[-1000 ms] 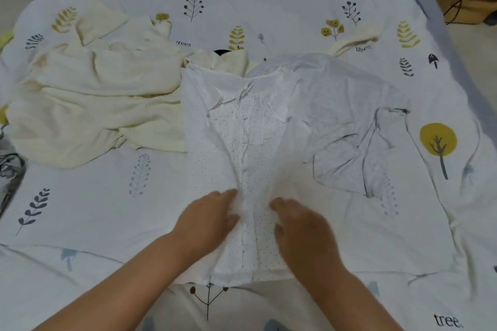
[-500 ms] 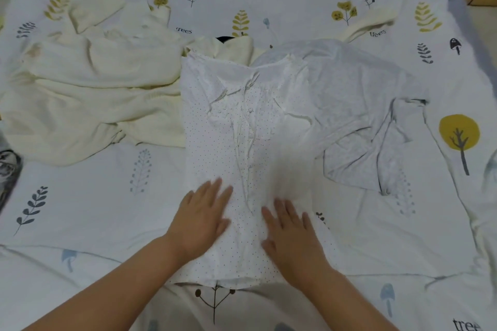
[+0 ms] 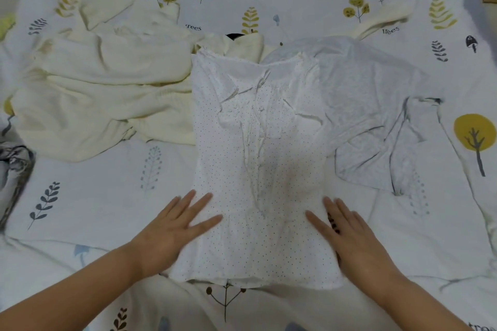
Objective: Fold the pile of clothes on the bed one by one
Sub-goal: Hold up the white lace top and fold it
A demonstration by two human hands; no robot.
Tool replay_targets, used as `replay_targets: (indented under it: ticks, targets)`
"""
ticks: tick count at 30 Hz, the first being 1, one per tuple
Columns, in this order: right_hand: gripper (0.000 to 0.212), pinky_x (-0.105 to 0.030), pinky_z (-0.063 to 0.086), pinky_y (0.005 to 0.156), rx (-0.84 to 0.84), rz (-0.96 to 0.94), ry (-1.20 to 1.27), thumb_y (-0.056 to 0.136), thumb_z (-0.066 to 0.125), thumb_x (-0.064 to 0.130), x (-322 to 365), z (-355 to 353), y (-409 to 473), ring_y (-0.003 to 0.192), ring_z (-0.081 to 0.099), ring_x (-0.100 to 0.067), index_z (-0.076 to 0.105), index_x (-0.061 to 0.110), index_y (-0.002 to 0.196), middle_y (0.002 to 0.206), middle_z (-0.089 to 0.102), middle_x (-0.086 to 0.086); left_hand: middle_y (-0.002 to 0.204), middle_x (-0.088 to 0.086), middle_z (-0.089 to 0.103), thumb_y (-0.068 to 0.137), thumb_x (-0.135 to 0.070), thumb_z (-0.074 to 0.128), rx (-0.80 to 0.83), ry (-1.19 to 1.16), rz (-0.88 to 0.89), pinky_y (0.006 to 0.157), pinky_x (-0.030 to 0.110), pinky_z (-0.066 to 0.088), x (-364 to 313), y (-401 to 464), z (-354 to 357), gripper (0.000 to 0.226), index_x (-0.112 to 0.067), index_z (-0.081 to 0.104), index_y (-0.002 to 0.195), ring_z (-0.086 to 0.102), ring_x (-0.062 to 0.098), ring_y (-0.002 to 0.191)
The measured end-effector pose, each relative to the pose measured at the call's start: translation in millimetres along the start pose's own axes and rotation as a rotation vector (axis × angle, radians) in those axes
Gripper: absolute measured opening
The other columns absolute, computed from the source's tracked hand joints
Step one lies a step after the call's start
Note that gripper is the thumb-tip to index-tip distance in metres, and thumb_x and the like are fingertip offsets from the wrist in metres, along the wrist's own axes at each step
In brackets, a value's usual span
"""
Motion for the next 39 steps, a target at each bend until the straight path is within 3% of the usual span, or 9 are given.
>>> replay_targets:
  ticks: [3,6,10,13,15,23,26,31,39]
  targets:
    - [0.096,-0.047,0.045,0.093,0.007,-0.097,0.033,0.029,0.075,-0.020,16,0,7,0.121,0.049,-0.041,0.068,0.022,0.115,0.133,0.052,-0.018,0.146,0.008,-0.033,0.078,0.008,0.046,0.126,-0.211,-0.070,0.104,0.039,-0.026,-1,5,20,0.099,-0.052,-0.006,0.138,-0.034,0.041,0.131]
    - [0.065,-0.044,0.036,0.101,0.078,-0.076,0.204,0.041,0.074,-0.018,26,-3,20,0.128,0.042,-0.038,0.075,0.019,0.094,0.133,0.052,-0.013,0.142,-0.005,-0.032,0.090,-0.008,0.042,0.165,-0.387,-0.118,0.101,0.031,-0.029,3,17,17,0.070,-0.053,0.018,0.138,-0.042,0.029,0.125]
    - [0.040,-0.007,-0.002,0.108,0.068,0.046,0.565,0.083,0.051,-0.008,17,-21,40,0.136,0.008,0.002,0.068,0.018,0.108,0.134,0.027,0.028,0.147,-0.028,-0.005,0.094,-0.028,0.050,0.174,-0.773,-0.110,0.108,0.027,-0.021,18,32,-14,0.031,-0.045,0.056,0.119,-0.024,0.003,0.137]
    - [0.044,-0.015,0.018,0.109,0.077,0.278,0.897,0.089,0.046,-0.004,0,-36,51,0.130,0.032,0.000,0.064,0.023,0.118,0.132,0.044,0.021,0.139,-0.013,0.048,0.091,-0.011,0.054,0.189,-1.204,-0.203,0.111,0.021,0.019,34,38,-45,0.035,-0.040,0.068,0.106,0.035,0.007,0.134]
    - [0.038,-0.019,0.046,0.087,0.046,0.312,1.105,0.090,0.045,-0.004,-2,-56,64,0.096,0.064,-0.009,0.074,0.020,0.088,0.098,0.072,0.005,0.094,-0.004,0.073,0.089,-0.013,0.057,0.127,-1.420,-0.270,0.083,0.013,0.047,49,45,-69,0.028,-0.029,0.076,0.078,0.065,0.018,0.096]
    - [0.047,-0.011,0.042,0.047,-0.343,0.343,1.294,0.089,0.052,0.005,-63,-154,163,0.046,0.057,0.002,0.069,0.028,0.052,0.050,0.062,0.012,0.071,-0.007,0.073,0.081,-0.017,0.052,-0.361,-1.697,-0.361,0.059,0.016,0.053,146,120,-164,0.028,-0.018,0.076,0.066,0.069,0.004,0.068]
    - [0.021,-0.026,0.053,0.072,-0.395,0.541,1.472,0.095,0.048,0.031,-100,-136,200,0.080,0.067,-0.009,0.066,0.020,0.099,0.088,0.071,0.006,0.081,-0.003,0.073,0.096,-0.030,0.046,-0.499,-1.656,-0.592,0.068,0.026,0.057,195,150,-158,0.027,-0.016,0.066,0.085,0.070,0.016,0.078]
    - [0.054,-0.032,0.034,0.093,-0.290,0.841,1.109,0.095,0.042,0.041,-122,-83,203,0.123,0.042,-0.026,0.029,0.016,0.141,0.140,0.039,-0.008,0.135,0.015,0.046,0.090,-0.040,0.055,-0.490,-1.151,-0.974,0.096,0.038,0.043,222,157,-116,0.059,-0.006,0.036,0.135,0.052,0.034,0.116]
    - [0.055,-0.033,0.040,0.080,-0.109,0.837,0.813,0.088,0.057,0.033,-102,-41,186,0.098,0.050,-0.026,0.039,0.001,0.130,0.116,0.053,-0.012,0.107,0.024,0.057,0.085,-0.032,0.060,-0.467,-0.765,-0.973,0.082,0.044,0.045,169,122,-88,0.047,0.003,0.048,0.114,0.053,0.040,0.102]
Point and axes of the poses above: each hand's wrist, its own y-axis towards the middle knuckle, its own z-axis out of the palm, x = y × z, the point moved 10 cm from there along y, towards the middle knuckle
